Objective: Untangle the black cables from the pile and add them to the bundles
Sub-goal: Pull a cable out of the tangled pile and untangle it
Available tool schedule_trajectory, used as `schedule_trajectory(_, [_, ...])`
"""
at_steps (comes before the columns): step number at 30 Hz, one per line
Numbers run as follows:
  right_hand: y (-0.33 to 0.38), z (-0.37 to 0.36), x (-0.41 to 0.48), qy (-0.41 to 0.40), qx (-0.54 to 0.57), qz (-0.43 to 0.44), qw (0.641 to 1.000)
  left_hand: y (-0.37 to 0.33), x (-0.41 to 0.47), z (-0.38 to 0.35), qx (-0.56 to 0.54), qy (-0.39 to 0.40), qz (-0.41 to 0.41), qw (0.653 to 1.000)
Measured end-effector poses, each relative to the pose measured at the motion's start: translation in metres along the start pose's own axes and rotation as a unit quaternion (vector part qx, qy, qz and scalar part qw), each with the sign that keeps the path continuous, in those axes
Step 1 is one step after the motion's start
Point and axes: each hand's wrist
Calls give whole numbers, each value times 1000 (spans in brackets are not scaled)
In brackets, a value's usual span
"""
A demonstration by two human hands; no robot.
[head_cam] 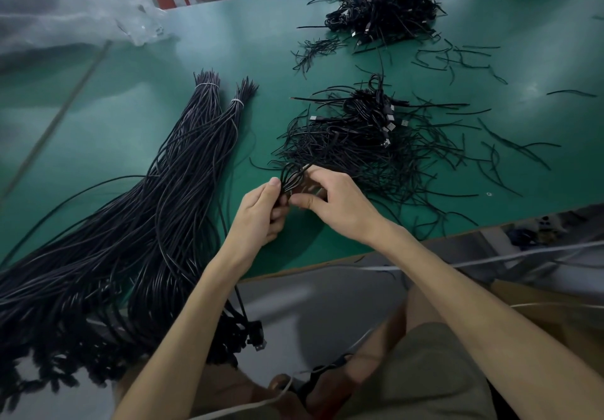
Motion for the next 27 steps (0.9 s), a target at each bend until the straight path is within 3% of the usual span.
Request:
schedule_trajectory(7, [2, 3, 0, -9, 40, -18, 999, -1, -1, -2, 37, 23, -11, 999])
schedule_trajectory(13, [4, 7, 0, -36, 30, -28, 998, 1, 0, -5, 115, -17, -94, 989])
schedule_trajectory(21, [3, 8, -1, -82, 52, -87, 991, 2, -1, 1, -5, -49, -112, 993])
schedule_trajectory(27, [13, 10, -5, -109, 8, -81, 991, -6, -7, 1, 126, -23, -185, 974])
Point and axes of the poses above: each hand's wrist, its own x-axis towards the middle knuckle, its own z-axis out of the back of the hand, y = z × x, and after that the axes turned 14 degrees about -x, right-handed
